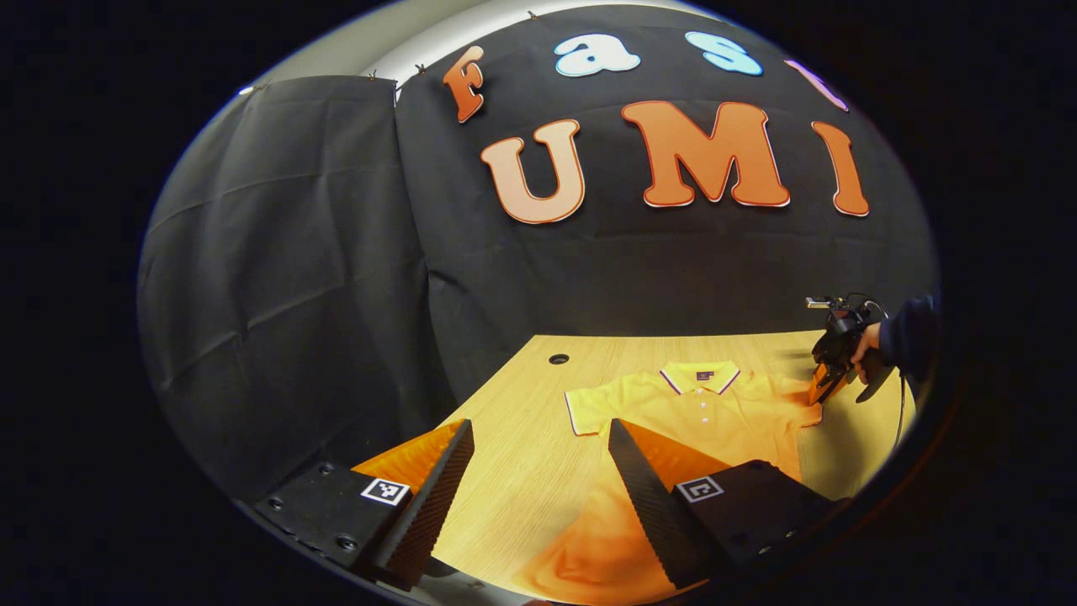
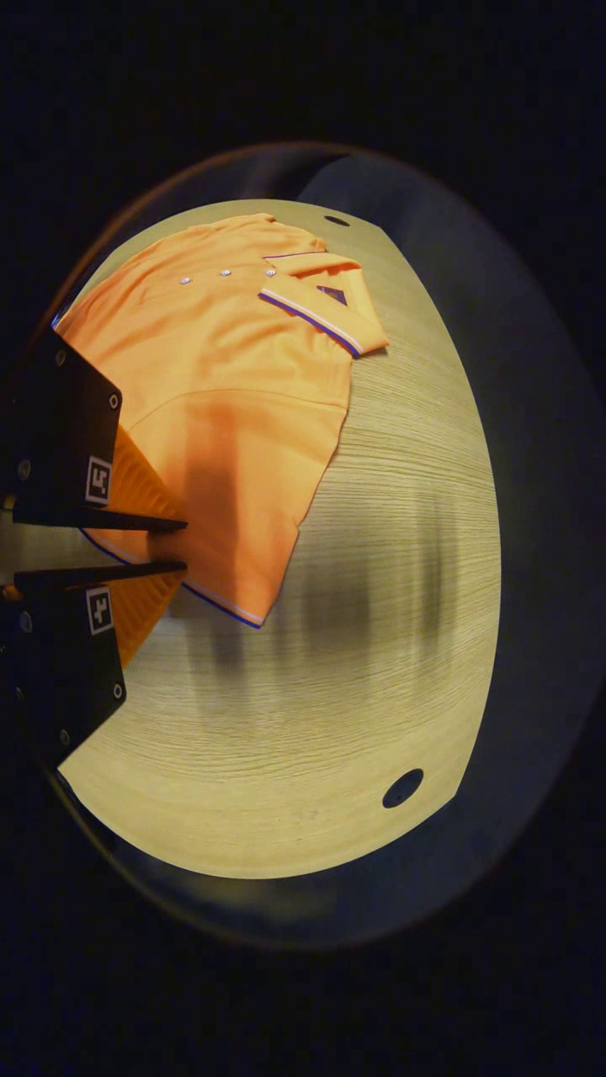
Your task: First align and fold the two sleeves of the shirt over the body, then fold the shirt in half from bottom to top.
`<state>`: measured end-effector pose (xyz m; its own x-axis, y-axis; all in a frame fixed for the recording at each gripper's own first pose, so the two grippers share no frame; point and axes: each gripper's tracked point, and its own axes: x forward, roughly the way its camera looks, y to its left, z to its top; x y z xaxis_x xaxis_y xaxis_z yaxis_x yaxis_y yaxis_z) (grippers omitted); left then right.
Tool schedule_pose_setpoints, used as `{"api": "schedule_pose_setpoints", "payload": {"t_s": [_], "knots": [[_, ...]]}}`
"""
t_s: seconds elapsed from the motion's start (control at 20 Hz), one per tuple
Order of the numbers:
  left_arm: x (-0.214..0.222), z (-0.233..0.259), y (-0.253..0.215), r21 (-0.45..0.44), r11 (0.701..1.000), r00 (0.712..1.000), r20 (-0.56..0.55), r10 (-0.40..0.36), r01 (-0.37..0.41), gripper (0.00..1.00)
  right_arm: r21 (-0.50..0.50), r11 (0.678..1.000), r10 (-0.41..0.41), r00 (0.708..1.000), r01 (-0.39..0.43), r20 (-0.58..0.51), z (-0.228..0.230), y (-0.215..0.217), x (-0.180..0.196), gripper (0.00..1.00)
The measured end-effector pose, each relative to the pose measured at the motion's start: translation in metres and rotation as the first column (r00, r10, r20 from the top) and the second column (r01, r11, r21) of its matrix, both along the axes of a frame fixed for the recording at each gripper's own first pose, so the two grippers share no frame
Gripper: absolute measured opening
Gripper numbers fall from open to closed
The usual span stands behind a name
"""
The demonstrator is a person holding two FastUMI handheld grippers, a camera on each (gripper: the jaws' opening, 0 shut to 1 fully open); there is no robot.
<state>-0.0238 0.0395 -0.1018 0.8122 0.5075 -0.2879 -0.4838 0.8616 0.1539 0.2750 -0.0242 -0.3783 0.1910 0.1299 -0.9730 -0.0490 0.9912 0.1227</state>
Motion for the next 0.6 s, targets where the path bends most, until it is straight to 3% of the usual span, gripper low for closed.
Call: {"api": "schedule_pose_setpoints", "payload": {"t_s": [0.05, 0.25, 0.6], "knots": [[-0.001, -0.003, 0.001, -0.007, 1.0, 1.0, -0.003, 0.002, -0.002, 0.99, 0.035, 0.999, -0.027, 1.0, 0.027, -0.009, 0.0, 0.003, 0.0, 0.06], [-0.001, -0.005, -0.001, -0.021, 1.0, 1.0, -0.017, 0.0, 0.0, 0.99, 0.147, 0.989, -0.022, 0.998, 0.014, 0.054, 0.023, 0.023, 0.011, 0.06], [-0.001, -0.003, -0.001, -0.015, 1.0, 1.0, -0.02, 0.001, -0.001, 0.99, 0.256, 0.966, 0.02, 0.996, -0.043, 0.091, 0.06, 0.063, 0.014, 0.06]]}}
